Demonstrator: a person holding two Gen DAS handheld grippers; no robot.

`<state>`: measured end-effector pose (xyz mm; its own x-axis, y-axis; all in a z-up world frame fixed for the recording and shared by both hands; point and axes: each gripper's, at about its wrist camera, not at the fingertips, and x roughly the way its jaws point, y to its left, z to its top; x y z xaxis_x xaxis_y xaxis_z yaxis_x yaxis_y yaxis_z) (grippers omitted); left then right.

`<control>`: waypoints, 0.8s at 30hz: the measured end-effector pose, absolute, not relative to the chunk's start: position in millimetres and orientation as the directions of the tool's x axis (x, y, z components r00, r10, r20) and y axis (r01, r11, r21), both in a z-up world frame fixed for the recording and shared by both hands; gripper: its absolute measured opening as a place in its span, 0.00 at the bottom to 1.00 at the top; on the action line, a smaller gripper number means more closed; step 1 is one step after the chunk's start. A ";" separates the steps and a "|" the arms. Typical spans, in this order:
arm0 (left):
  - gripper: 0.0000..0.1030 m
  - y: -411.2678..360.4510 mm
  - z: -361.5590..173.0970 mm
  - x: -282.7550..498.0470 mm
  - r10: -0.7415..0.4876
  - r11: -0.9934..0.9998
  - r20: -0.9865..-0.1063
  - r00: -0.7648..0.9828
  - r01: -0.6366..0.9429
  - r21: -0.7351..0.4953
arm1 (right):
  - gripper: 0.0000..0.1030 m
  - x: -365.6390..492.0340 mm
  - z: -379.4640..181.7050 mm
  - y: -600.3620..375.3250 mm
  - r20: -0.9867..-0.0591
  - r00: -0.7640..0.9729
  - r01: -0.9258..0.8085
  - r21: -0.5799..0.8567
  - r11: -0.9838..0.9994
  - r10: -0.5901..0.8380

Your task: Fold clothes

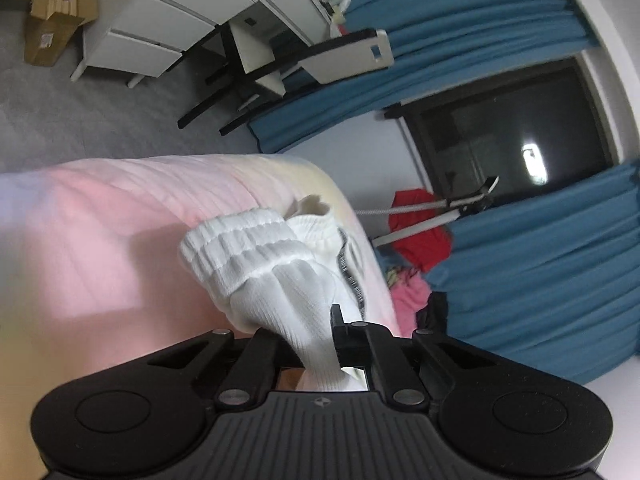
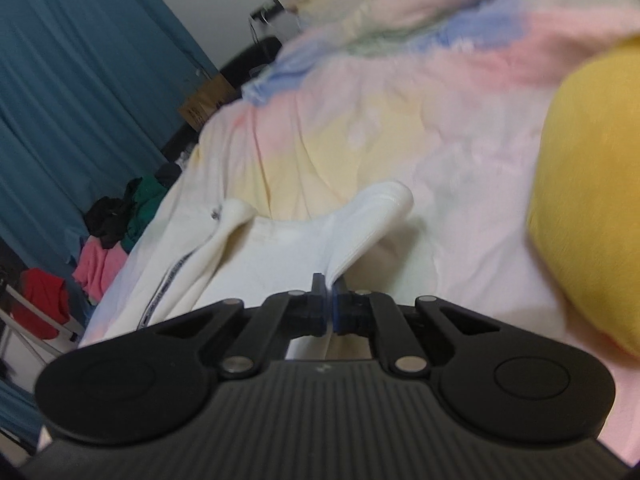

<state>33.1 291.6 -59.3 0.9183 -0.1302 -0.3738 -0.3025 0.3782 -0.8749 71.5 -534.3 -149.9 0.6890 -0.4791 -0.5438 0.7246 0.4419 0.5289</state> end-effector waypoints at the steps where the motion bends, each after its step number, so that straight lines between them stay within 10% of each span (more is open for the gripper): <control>1: 0.05 293.2 -57.0 23.1 -0.129 0.367 -0.368 0.921 -0.300 -0.881 | 0.05 68.0 -145.2 -531.8 -0.531 0.689 0.725 0.523 0.449 -0.494; 14: 0.05 290.4 -29.5 -9.9 -0.113 0.390 -0.388 0.915 -0.319 -0.864 | 0.05 41.8 -135.9 -550.7 -0.517 0.733 0.673 0.645 0.363 -0.442; 24: 0.05 281.2 32.3 127.7 -0.088 0.510 -0.443 0.892 -0.342 -0.789 | 0.05 180.6 -67.8 -565.3 -0.420 0.813 0.582 0.606 0.543 -0.403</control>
